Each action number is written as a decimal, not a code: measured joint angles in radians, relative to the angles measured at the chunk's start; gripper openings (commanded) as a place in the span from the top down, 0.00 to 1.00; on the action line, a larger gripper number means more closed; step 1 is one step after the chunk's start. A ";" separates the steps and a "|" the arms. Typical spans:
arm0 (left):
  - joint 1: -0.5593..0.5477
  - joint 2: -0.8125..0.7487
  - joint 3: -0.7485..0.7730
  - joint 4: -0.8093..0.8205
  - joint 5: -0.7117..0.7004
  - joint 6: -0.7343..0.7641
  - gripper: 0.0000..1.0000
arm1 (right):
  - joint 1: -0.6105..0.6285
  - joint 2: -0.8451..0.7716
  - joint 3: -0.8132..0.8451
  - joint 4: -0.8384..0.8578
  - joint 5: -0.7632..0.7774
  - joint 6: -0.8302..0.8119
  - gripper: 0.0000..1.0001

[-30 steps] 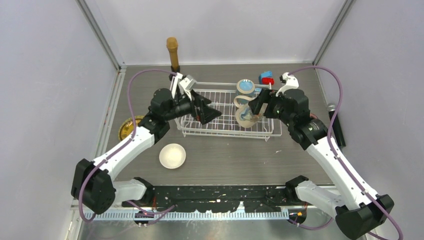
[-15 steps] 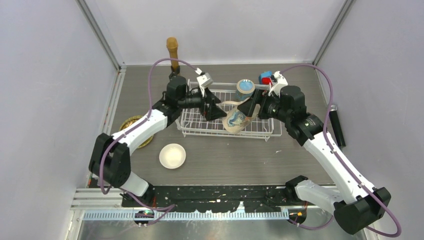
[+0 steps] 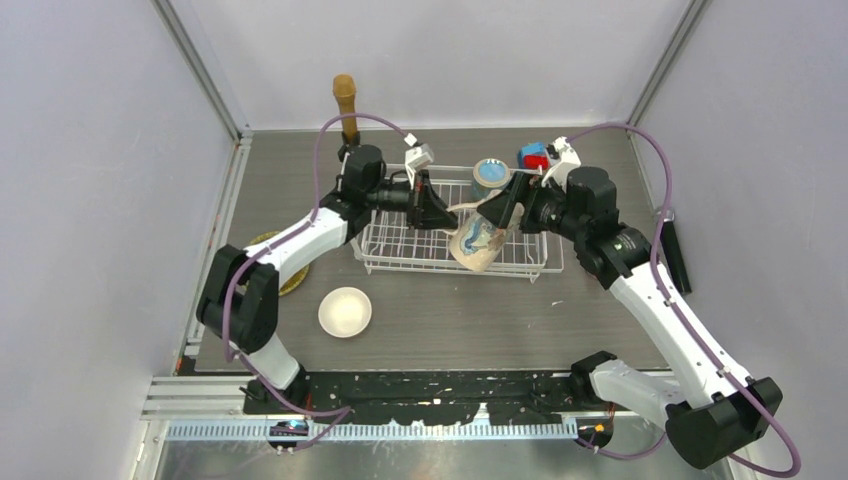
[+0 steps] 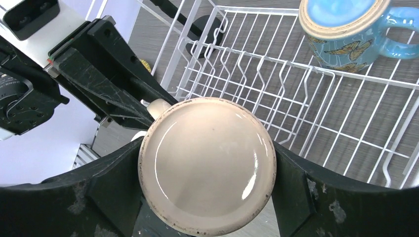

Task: Unload the mixed dishes from the dish rack
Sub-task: Pick up the cup from the dish rack.

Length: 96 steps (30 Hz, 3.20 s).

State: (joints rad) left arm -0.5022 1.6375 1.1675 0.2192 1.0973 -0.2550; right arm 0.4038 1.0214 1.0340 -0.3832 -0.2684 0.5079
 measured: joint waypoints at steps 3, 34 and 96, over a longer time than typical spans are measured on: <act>-0.002 0.006 0.002 0.031 -0.001 -0.033 1.00 | -0.009 -0.005 0.009 -0.004 0.006 -0.001 0.99; -0.008 -0.361 -0.060 -0.307 -0.755 -0.579 1.00 | 0.009 -0.282 -0.137 0.262 0.284 -0.147 0.00; -0.129 -0.438 -0.028 -0.406 -1.200 -0.673 0.00 | 0.591 0.337 -0.069 0.309 0.929 -0.308 0.99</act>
State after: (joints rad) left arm -0.6308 1.1995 1.1393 -0.1871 -0.1028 -0.9276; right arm 0.9947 1.3582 0.9653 -0.0742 0.6609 0.1997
